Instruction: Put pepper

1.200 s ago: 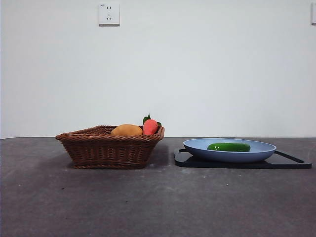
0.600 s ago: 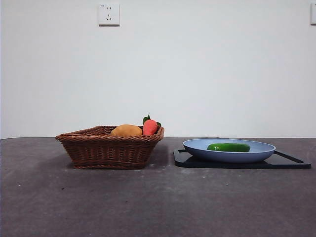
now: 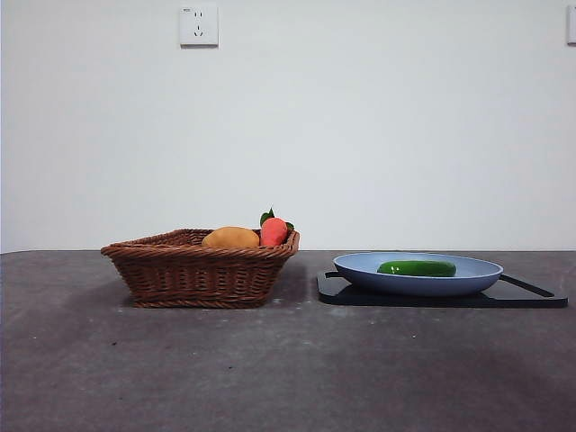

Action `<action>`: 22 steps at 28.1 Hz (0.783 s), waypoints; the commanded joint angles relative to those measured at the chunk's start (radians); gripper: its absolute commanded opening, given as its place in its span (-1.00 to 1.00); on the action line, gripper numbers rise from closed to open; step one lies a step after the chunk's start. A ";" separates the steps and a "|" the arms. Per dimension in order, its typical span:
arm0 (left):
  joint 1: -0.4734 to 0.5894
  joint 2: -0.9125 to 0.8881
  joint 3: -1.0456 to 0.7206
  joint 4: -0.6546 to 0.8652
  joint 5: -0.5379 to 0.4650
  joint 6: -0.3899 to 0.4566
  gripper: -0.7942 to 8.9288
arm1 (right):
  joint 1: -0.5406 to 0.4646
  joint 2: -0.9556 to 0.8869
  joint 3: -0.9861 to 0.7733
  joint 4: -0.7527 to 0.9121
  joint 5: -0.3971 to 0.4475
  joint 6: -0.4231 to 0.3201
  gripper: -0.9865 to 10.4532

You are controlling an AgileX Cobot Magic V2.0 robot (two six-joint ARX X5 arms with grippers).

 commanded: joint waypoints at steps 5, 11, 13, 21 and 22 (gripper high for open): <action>0.003 -0.003 -0.003 0.012 0.000 -0.010 -0.82 | 0.002 -0.079 -0.135 0.018 0.006 0.026 -0.82; 0.003 -0.003 -0.003 0.012 0.000 -0.010 -0.82 | 0.002 -0.119 -0.198 -0.001 0.006 0.026 -0.82; 0.003 -0.003 -0.003 0.012 0.000 -0.010 -0.82 | 0.002 -0.129 -0.211 -0.017 0.006 0.026 -0.82; 0.003 -0.003 -0.003 0.012 0.000 -0.010 -0.82 | 0.002 -0.153 -0.229 -0.122 0.003 0.026 -0.82; 0.003 -0.003 -0.003 0.012 0.000 -0.010 -0.82 | 0.002 -0.153 -0.229 -0.119 0.003 0.034 -0.82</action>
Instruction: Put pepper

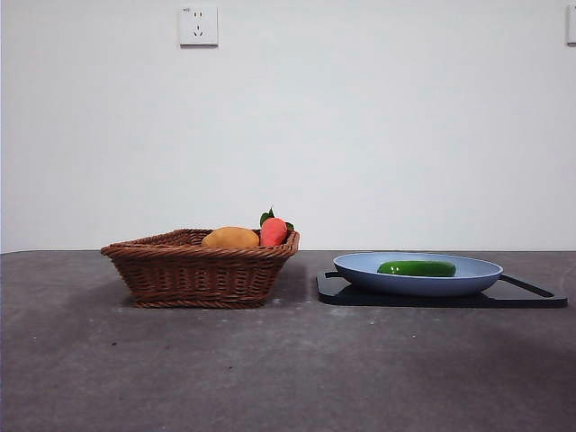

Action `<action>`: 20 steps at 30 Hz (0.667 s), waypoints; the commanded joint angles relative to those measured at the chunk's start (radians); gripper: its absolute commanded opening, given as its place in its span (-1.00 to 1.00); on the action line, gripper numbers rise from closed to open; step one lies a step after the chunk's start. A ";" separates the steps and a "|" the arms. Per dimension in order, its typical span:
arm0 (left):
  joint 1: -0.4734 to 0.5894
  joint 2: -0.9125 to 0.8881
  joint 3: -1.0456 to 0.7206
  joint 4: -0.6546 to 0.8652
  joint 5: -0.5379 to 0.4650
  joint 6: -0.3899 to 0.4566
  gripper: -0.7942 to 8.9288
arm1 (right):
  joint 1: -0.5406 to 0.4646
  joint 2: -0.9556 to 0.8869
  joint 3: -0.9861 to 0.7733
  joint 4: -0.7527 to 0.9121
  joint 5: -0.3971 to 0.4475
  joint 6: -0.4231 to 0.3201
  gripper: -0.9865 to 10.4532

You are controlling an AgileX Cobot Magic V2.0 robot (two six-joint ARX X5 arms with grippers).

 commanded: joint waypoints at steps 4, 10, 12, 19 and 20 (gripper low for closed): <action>0.003 -0.003 -0.003 0.012 0.000 -0.010 -0.82 | 0.002 -0.008 -0.005 -0.006 0.002 0.024 -0.82; 0.003 -0.003 -0.003 0.012 0.000 -0.010 -0.82 | 0.002 -0.007 -0.005 -0.004 0.002 0.024 -0.82; 0.003 -0.003 -0.003 0.012 0.000 -0.010 -0.82 | 0.002 -0.007 -0.005 -0.004 0.002 0.024 -0.82; 0.003 -0.003 -0.003 0.012 0.000 -0.010 -0.82 | 0.002 -0.007 -0.005 -0.004 0.002 0.024 -0.82; 0.003 -0.003 -0.003 0.012 0.000 -0.010 -0.82 | 0.002 -0.007 -0.005 -0.004 0.002 0.024 -0.82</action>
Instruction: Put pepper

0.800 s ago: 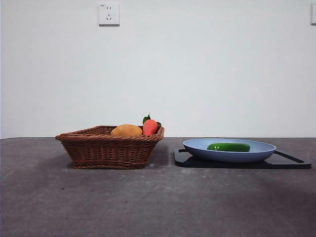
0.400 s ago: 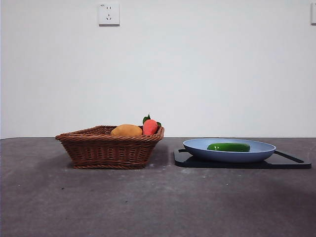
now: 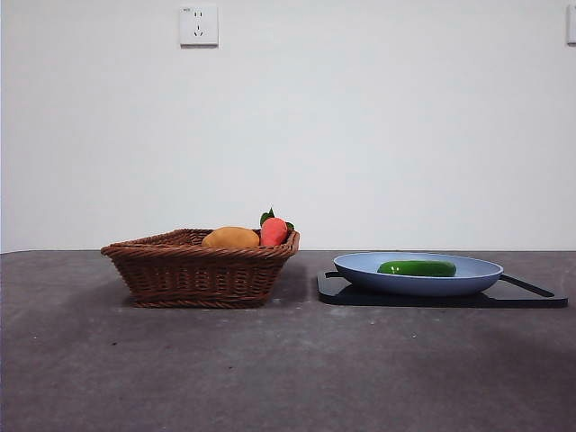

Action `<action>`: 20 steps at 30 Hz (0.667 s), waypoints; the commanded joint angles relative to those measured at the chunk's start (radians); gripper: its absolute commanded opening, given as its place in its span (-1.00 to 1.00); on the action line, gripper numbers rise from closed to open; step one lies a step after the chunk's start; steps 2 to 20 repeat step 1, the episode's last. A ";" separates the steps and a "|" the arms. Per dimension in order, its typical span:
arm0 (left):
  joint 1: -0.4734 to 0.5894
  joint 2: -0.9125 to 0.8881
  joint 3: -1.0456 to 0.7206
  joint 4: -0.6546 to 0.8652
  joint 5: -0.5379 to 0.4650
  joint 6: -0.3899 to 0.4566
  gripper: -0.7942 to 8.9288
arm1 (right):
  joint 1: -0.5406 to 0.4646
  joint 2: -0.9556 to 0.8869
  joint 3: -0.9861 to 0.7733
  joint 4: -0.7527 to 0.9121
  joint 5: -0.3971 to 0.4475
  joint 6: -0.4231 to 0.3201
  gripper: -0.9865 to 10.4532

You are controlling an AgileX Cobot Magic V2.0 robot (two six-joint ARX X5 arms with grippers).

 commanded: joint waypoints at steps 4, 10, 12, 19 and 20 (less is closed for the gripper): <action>0.003 -0.003 -0.003 0.012 0.000 -0.010 -0.82 | 0.002 -0.003 -0.005 -0.005 0.002 0.010 -0.82; 0.003 -0.003 -0.003 0.012 0.000 -0.010 -0.82 | 0.002 -0.003 -0.005 -0.005 0.002 0.010 -0.82; 0.003 -0.003 -0.003 0.012 0.000 -0.010 -0.82 | 0.002 -0.003 -0.005 -0.005 0.002 0.010 -0.82; 0.003 -0.003 -0.003 0.012 0.000 -0.010 -0.82 | 0.002 -0.003 -0.005 -0.005 0.002 0.010 -0.82; 0.003 -0.003 -0.003 0.012 0.000 -0.010 -0.82 | 0.002 -0.003 -0.005 -0.005 0.002 0.010 -0.82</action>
